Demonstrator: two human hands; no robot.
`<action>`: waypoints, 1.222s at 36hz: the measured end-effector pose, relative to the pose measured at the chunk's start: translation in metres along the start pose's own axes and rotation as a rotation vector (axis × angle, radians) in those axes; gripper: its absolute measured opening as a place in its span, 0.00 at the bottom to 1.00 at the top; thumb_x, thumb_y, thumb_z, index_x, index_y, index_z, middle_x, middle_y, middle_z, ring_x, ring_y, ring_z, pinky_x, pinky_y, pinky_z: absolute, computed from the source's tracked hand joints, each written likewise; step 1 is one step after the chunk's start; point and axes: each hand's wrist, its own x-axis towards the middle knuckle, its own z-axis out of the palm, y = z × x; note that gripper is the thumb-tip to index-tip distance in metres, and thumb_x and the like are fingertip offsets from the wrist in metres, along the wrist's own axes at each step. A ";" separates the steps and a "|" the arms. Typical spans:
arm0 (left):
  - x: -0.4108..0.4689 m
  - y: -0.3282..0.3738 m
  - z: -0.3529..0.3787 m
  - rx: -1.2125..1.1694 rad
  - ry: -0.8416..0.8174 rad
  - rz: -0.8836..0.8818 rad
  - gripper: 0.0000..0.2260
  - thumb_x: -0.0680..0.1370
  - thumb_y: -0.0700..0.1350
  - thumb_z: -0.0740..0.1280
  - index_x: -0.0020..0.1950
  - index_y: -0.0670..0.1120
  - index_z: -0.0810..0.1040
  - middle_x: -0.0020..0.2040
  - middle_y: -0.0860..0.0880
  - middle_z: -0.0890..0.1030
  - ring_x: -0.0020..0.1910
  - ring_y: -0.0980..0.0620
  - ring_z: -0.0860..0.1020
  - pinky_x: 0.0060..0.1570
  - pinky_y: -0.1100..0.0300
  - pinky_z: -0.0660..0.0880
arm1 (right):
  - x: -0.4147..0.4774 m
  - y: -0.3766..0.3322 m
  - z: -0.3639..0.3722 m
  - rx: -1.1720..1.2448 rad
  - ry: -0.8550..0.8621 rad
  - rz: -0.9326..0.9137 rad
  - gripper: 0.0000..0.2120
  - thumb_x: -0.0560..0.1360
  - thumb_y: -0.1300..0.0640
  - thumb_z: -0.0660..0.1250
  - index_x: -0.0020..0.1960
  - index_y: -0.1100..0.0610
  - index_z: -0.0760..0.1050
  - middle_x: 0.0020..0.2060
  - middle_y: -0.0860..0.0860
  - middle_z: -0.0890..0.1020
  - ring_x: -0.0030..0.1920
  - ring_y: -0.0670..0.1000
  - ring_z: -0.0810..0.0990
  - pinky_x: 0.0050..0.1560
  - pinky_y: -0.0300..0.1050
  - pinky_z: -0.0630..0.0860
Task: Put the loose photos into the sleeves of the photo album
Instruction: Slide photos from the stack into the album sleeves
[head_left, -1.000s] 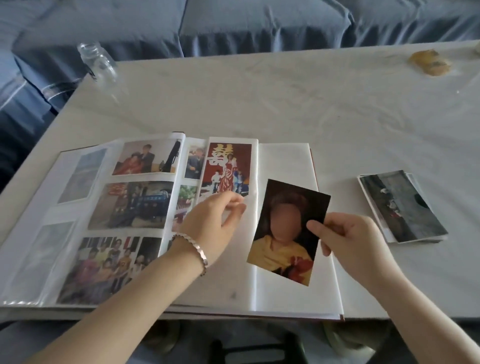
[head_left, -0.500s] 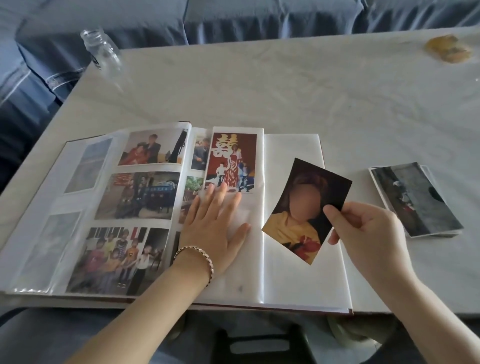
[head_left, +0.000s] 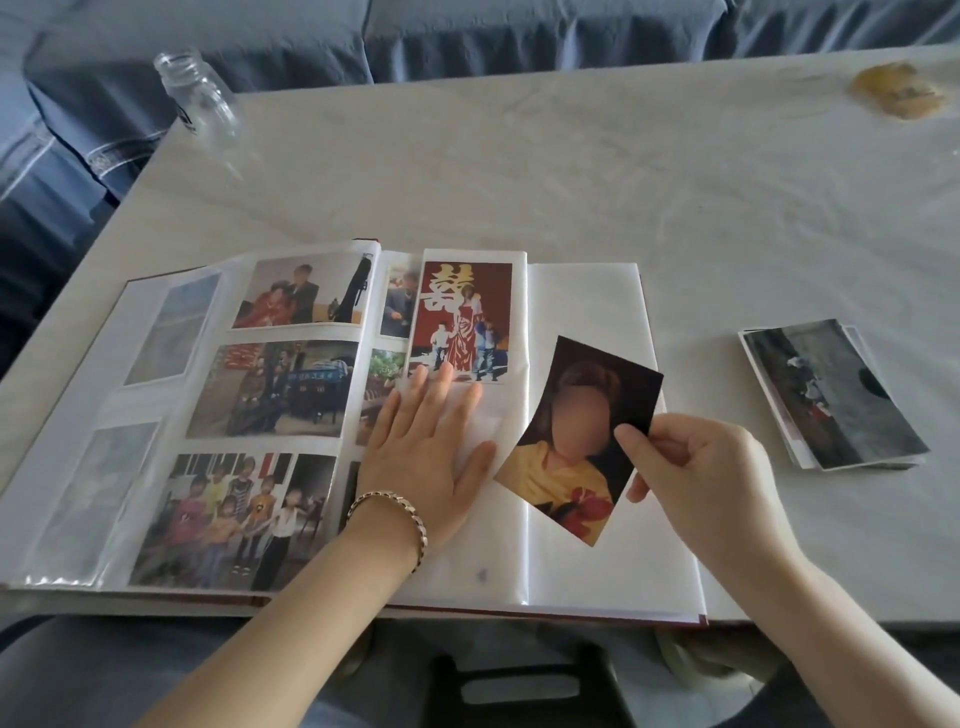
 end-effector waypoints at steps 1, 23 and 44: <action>0.000 -0.001 0.000 0.009 -0.005 -0.003 0.37 0.69 0.65 0.29 0.76 0.55 0.48 0.78 0.51 0.45 0.76 0.50 0.40 0.69 0.56 0.34 | -0.002 -0.001 0.002 -0.004 -0.014 0.011 0.19 0.75 0.57 0.67 0.25 0.54 0.73 0.21 0.44 0.77 0.24 0.42 0.73 0.27 0.30 0.68; 0.023 -0.015 -0.038 0.080 -0.104 0.107 0.20 0.83 0.45 0.51 0.74 0.56 0.58 0.75 0.56 0.57 0.74 0.54 0.56 0.73 0.56 0.50 | 0.005 -0.008 0.005 0.102 -0.548 0.437 0.12 0.75 0.54 0.68 0.34 0.57 0.77 0.22 0.49 0.79 0.18 0.41 0.68 0.23 0.32 0.64; 0.034 -0.055 -0.042 0.073 -0.077 0.196 0.19 0.82 0.48 0.51 0.73 0.61 0.60 0.75 0.59 0.56 0.75 0.58 0.53 0.70 0.57 0.33 | 0.009 -0.023 0.025 0.231 -0.564 0.485 0.05 0.77 0.60 0.64 0.42 0.55 0.75 0.30 0.52 0.81 0.30 0.49 0.82 0.37 0.40 0.81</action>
